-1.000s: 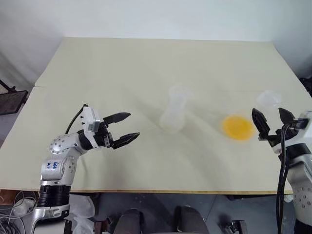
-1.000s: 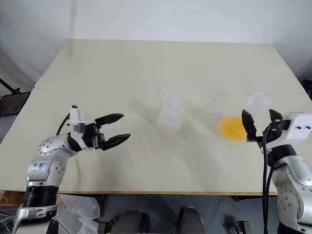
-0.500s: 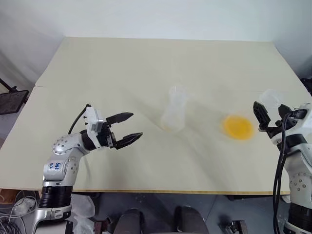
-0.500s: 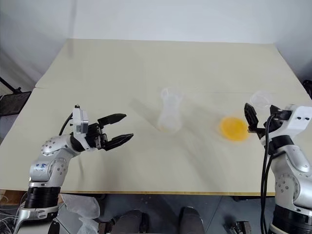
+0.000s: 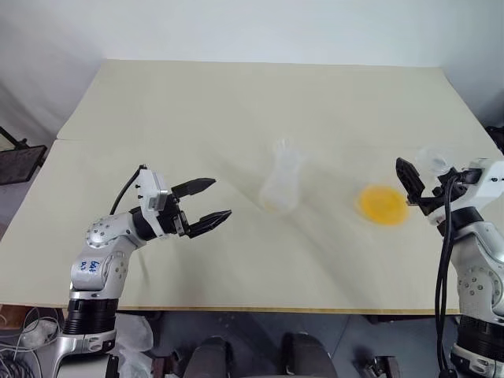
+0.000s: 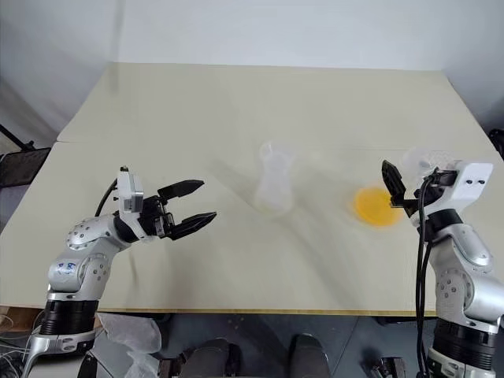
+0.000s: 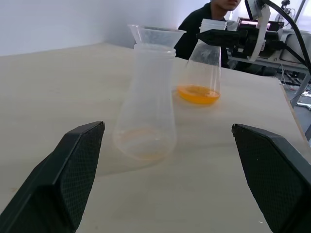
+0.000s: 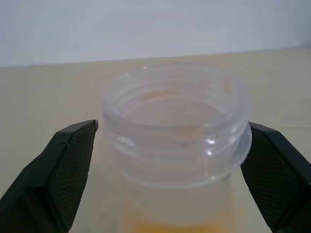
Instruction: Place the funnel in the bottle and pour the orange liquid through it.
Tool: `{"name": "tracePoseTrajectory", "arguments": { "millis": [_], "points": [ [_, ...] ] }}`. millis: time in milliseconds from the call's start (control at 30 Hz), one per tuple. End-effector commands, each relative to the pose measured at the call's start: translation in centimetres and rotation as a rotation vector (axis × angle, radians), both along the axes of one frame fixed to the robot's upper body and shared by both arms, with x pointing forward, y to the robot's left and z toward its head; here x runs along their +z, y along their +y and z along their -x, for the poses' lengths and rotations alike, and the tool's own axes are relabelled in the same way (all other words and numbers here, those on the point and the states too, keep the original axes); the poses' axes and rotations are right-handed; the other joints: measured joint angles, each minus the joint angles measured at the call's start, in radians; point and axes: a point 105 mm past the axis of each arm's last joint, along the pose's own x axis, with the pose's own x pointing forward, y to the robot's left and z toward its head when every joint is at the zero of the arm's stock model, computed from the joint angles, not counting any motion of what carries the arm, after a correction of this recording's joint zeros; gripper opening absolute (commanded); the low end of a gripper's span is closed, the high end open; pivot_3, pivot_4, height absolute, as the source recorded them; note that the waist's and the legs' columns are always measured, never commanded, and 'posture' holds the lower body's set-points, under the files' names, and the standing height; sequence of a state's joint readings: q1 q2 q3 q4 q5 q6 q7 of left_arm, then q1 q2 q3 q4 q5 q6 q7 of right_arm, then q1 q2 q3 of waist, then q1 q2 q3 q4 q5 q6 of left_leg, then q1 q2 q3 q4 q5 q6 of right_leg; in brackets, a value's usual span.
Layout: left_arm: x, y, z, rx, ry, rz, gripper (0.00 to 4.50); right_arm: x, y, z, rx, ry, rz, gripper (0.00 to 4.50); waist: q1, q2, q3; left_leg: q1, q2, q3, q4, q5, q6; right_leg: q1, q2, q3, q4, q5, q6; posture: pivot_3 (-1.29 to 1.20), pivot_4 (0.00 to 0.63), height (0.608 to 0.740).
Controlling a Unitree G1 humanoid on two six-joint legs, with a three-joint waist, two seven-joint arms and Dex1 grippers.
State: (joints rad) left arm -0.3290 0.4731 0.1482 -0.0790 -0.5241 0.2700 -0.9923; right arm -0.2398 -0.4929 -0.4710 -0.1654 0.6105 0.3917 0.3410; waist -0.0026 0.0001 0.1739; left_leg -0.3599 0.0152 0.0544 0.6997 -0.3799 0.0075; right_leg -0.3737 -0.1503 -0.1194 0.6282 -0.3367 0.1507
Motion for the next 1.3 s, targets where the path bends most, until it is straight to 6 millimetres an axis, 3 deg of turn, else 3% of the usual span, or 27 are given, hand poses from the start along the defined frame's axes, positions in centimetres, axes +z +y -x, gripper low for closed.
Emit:
{"name": "tracePoseTrajectory", "arguments": {
  "millis": [33,167,200,433,633,833,1167,1300],
  "points": [
    [1.3,-0.5,0.6,-0.017,-0.062,0.015,4.5,0.9,0.3,-0.1,0.015,-0.053,0.002,3.88,-0.001,0.0,0.0,0.0,0.0,0.0,0.0,0.0,0.0,0.0,0.0,0.0,0.0,0.0,0.0,0.0,0.15,0.74],
    [1.2,-0.4,0.6,-0.013,-0.063,0.013,4.5,0.8,0.4,-0.2,0.017,-0.057,0.003,2.56,-0.001,0.0,0.0,0.0,0.0,0.0,0.0,0.0,0.0,0.0,0.0,0.0,0.0,0.0,0.0,0.0,0.15,0.74],
    [1.3,-0.4,0.6,-0.011,-0.064,0.012,4.5,0.8,0.4,-0.3,0.017,-0.057,0.003,2.46,-0.001,0.0,0.0,0.0,0.0,0.0,0.0,0.0,0.0,0.0,0.0,0.0,0.0,0.0,0.0,0.0,0.15,0.74],
    [1.4,-0.5,0.4,-0.006,-0.072,0.014,4.5,1.0,0.8,-0.7,0.029,-0.051,0.008,2.46,-0.002,0.0,0.0,0.0,0.0,0.0,0.0,0.0,0.0,0.0,0.0,0.0,0.0,0.0,0.0,0.0,0.15,0.74],
    [1.5,-0.6,0.3,-0.008,-0.075,0.016,4.5,2.6,1.3,-0.9,-0.044,-0.092,0.119,2.46,-0.003,0.0,0.0,0.0,0.0,0.0,0.0,0.0,0.0,0.0,0.0,0.0,0.0,0.0,0.0,0.0,0.15,0.74],
    [1.6,-0.7,0.2,-0.006,-0.076,0.019,4.5,3.7,1.5,-1.7,-0.153,-0.013,0.269,2.46,0.001,0.0,0.0,-0.001,0.0,0.0,0.0,0.0,0.0,-0.001,0.0,0.0,0.0,0.0,0.0,0.0,0.15,0.74],
    [1.5,-1.0,0.1,-0.011,-0.075,0.028,4.5,7.1,8.0,-1.8,0.069,-0.133,0.257,2.46,-0.003,0.001,0.0,-0.001,0.0,0.0,-0.001,0.0,0.0,-0.001,0.0,-0.001,-0.001,0.0,0.0,0.0,0.15,0.74],
    [1.2,-1.2,0.1,-0.011,-0.074,0.033,4.5,7.7,10.8,-2.2,0.084,-0.166,0.449,2.46,-0.004,0.001,0.0,-0.001,0.0,0.0,-0.001,0.0,0.0,-0.001,0.0,-0.001,-0.001,0.0,0.0,0.0,0.15,0.74]
  ]
}}
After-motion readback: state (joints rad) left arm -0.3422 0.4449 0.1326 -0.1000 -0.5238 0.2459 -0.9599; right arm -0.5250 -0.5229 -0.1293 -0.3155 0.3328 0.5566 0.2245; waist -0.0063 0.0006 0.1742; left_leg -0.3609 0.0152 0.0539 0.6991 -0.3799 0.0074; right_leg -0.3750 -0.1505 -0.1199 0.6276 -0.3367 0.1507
